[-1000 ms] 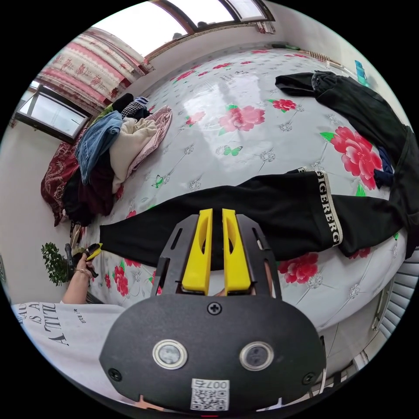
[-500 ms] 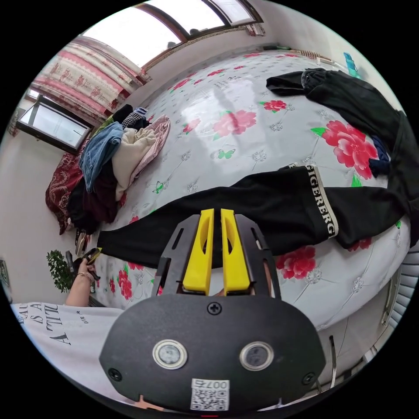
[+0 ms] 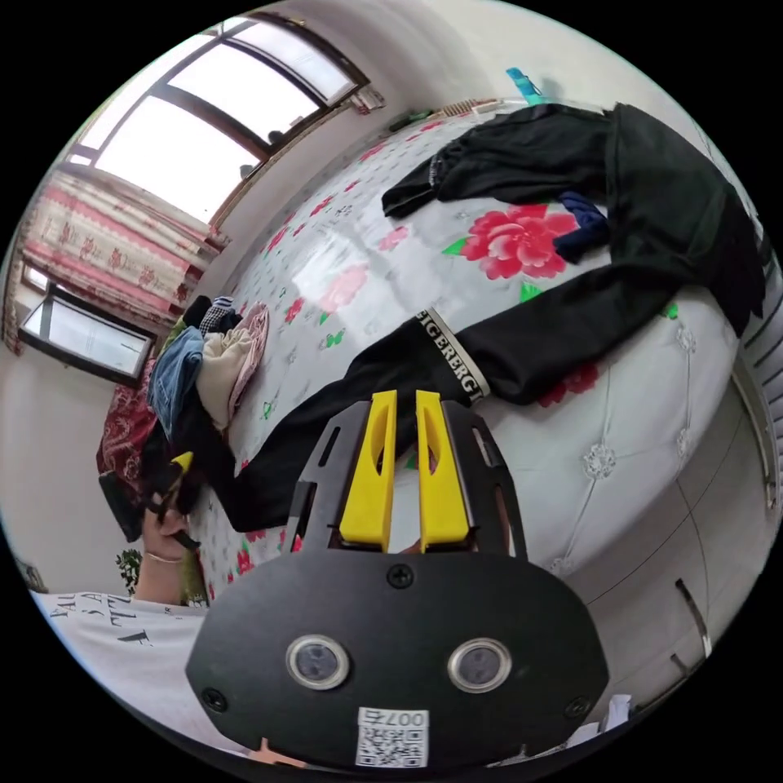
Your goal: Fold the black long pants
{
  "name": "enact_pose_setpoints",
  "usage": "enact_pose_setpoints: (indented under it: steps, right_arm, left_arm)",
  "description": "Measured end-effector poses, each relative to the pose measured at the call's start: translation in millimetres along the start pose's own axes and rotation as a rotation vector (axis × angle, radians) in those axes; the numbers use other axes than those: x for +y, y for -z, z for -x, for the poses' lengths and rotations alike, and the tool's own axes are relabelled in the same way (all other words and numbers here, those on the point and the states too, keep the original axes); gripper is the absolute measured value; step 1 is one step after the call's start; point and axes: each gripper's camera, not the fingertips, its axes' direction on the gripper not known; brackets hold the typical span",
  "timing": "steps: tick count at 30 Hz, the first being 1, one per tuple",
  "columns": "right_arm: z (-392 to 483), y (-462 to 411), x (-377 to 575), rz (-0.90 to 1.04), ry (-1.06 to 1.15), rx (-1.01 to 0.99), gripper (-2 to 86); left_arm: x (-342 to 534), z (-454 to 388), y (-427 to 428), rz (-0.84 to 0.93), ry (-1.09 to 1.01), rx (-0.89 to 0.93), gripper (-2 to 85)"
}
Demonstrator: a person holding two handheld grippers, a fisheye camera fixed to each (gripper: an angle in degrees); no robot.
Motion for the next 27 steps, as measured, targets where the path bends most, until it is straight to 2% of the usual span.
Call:
enact_pose_setpoints:
  steps: [1,3,10,15,19,21,27]
  right_arm:
    - [-13,-1,5,0.004,-0.026,-0.011,3.1]
    - [-30,-2,11,0.005,-0.067,-0.022,3.7]
    - [-73,-34,13,0.037,-0.179,-0.13,5.3]
    - [-75,-68,8,0.097,-0.223,-0.151,5.6]
    - [-67,-89,0,0.108,-0.252,-0.168,2.2]
    - [-43,-82,-7,0.054,-0.162,-0.174,1.0]
    - [167,-64,-22,0.028,0.594,-0.161,0.0]
  left_arm:
    - [4,-10,-36,0.099,-0.005,0.032,4.6]
    - [17,-22,-59,0.149,-0.013,0.022,5.9]
    - [68,8,-15,0.141,0.044,-0.146,6.3]
    - [98,73,42,0.055,0.29,-0.262,6.7]
    - [115,118,67,0.016,0.467,-0.274,7.3]
    - [119,133,79,-0.006,0.524,-0.256,7.7]
    - [128,176,112,-0.042,0.622,-0.231,8.2]
